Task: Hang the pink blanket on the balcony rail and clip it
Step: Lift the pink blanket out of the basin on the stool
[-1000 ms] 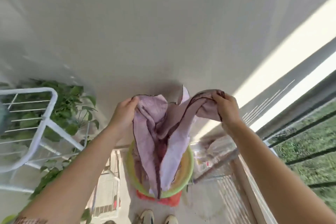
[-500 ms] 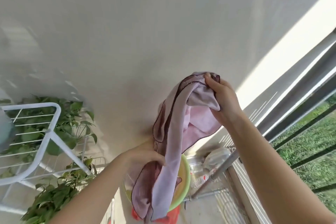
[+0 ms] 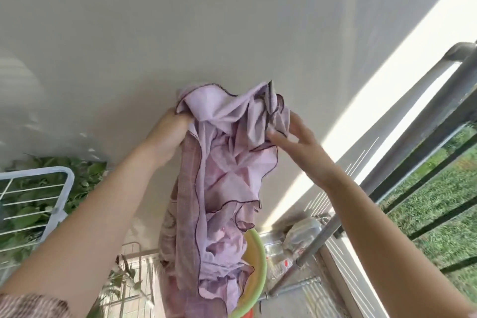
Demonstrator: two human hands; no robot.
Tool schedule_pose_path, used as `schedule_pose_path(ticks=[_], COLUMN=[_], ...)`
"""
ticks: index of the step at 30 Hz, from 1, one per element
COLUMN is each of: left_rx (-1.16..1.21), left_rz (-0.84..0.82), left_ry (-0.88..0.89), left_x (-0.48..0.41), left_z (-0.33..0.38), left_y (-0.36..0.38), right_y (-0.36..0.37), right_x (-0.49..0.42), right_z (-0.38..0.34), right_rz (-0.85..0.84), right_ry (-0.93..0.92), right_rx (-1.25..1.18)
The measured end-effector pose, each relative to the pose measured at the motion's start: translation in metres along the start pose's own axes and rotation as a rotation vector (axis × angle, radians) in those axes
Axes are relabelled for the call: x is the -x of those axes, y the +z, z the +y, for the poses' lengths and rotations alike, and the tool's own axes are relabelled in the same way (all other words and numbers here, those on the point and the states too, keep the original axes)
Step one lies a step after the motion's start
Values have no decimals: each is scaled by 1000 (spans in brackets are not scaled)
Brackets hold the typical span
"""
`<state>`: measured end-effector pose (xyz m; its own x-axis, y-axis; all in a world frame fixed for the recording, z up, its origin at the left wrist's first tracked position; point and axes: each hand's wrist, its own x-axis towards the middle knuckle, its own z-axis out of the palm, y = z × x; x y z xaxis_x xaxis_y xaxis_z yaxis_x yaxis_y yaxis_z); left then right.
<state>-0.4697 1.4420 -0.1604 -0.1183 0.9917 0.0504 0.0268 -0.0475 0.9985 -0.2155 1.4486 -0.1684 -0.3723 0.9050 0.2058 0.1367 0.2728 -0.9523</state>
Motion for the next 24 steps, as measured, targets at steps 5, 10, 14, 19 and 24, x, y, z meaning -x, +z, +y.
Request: schedule_pose_path(ticks=[5,10,14,19,24], left_rx=[-39,-100,-345,-923,-589], left_rz=[-230,-68,-253,-232,-294], left_ry=[35,86,-292,-527,-539], left_x=[-6,8,66,89,26], left_z=[29,-27,-127,-206,-119], left_y=[25,18,28,36,-3], right_y=[57,54,35,19,-3], right_x=[-28,-59,-83,-94,-83], right_z=[10,9,-12,-26,-21], right_rz=[-72,226,338,506,320], right_ry=[26,157,124,21,-258], right_rx=[78,277,327,373,914])
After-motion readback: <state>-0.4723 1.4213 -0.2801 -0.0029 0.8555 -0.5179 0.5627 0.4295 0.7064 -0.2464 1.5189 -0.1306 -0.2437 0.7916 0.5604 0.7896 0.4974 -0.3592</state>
